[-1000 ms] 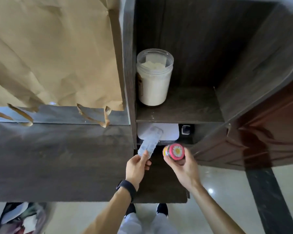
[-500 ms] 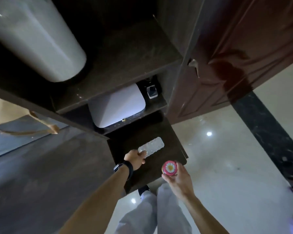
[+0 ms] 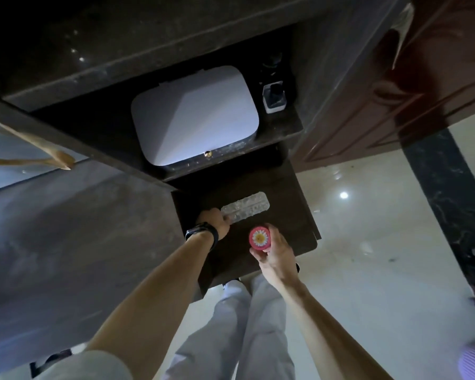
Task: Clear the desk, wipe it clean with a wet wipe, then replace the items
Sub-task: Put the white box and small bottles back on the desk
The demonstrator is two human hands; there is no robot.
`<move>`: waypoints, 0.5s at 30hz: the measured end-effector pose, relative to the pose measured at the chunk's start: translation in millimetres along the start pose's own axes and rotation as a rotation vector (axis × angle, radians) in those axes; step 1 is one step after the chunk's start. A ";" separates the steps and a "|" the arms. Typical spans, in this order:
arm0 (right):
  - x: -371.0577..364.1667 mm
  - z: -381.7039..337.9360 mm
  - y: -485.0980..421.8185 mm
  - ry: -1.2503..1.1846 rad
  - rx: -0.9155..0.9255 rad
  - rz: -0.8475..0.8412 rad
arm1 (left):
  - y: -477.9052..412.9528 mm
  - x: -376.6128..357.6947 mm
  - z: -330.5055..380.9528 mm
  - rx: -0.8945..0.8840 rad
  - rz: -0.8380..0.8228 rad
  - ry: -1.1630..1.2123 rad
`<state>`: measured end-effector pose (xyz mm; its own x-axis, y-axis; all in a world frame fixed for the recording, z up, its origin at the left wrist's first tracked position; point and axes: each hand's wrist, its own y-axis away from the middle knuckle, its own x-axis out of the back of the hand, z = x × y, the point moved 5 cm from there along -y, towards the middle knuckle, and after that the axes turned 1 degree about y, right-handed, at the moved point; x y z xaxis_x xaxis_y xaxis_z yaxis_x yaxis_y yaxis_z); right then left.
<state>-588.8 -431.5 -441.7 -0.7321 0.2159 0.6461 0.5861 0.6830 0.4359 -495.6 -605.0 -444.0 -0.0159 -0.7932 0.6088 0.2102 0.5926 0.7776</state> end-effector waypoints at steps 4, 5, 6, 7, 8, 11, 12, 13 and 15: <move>-2.1 2.5 2.4 -0.012 -0.012 -0.018 | 8.6 4.4 4.8 -0.013 0.017 -0.041; -1.5 2.4 4.6 -0.024 -0.038 -0.055 | 13.3 5.4 4.3 -0.015 0.010 -0.035; 0.4 2.5 8.0 -0.025 -0.067 -0.091 | 19.9 6.1 3.2 -0.019 -0.008 -0.025; 4.3 1.5 12.9 -0.008 -0.088 -0.122 | 27.5 6.1 1.8 -0.027 -0.030 -0.007; 10.1 0.1 18.5 0.023 -0.103 -0.143 | 37.4 7.6 1.0 -0.042 -0.047 0.018; 38.1 -16.1 34.2 0.091 -0.132 -0.174 | 79.6 21.6 3.0 -0.126 -0.062 0.025; 49.8 -26.6 37.0 0.102 -0.134 -0.170 | 95.6 27.3 2.4 -0.154 -0.062 0.023; 61.8 -39.4 38.4 0.111 -0.127 -0.164 | 111.6 32.4 0.9 -0.182 -0.060 0.039; 87.2 -72.1 38.4 0.121 -0.075 -0.131 | 143.8 45.9 -4.4 -0.243 -0.008 0.072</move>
<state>-605.1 -436.8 -323.4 -0.7593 0.0400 0.6495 0.5162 0.6447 0.5638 -461.8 -556.8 -304.9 0.0495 -0.8107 0.5834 0.4396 0.5422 0.7161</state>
